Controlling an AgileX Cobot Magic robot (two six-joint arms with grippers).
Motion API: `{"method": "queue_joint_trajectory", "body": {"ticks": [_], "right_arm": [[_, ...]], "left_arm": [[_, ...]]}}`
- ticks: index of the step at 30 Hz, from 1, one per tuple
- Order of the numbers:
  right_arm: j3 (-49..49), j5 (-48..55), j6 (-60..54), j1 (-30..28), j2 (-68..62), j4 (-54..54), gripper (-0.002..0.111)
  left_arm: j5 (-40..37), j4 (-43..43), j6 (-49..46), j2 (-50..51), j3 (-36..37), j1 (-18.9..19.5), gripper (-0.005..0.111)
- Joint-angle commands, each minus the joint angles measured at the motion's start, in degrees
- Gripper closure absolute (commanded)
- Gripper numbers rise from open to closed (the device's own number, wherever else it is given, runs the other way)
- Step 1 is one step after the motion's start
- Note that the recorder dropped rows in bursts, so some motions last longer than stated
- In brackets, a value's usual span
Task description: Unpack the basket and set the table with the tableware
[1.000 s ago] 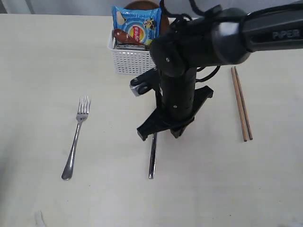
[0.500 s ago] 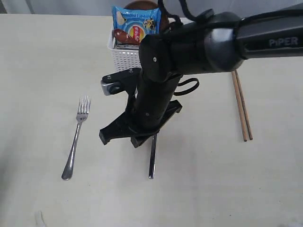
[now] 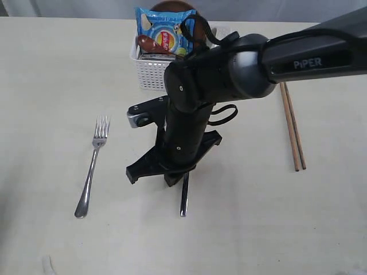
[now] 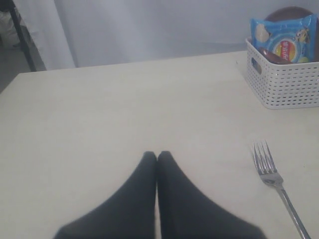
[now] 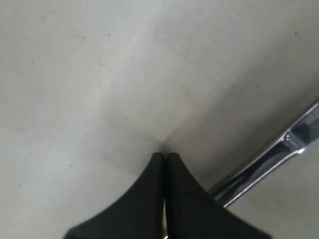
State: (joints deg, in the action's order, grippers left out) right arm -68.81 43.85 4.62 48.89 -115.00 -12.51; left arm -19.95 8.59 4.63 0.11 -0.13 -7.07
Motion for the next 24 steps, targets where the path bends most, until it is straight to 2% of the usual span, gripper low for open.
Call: {"method": "queue_joint_trajectory", "body": {"ticks": [1, 24], "right_arm": [[0.2, -0.1, 0.7, -0.1, -0.1, 1.0, 0.109], [3.6, 0.1, 5.2, -0.1, -0.1, 5.9, 0.109]], "left_arm": [[0.0, -0.1, 0.1, -0.1, 0.1, -0.3, 0.107], [0.0, -0.1, 0.1, -0.1, 0.1, -0.3, 0.107]]}}
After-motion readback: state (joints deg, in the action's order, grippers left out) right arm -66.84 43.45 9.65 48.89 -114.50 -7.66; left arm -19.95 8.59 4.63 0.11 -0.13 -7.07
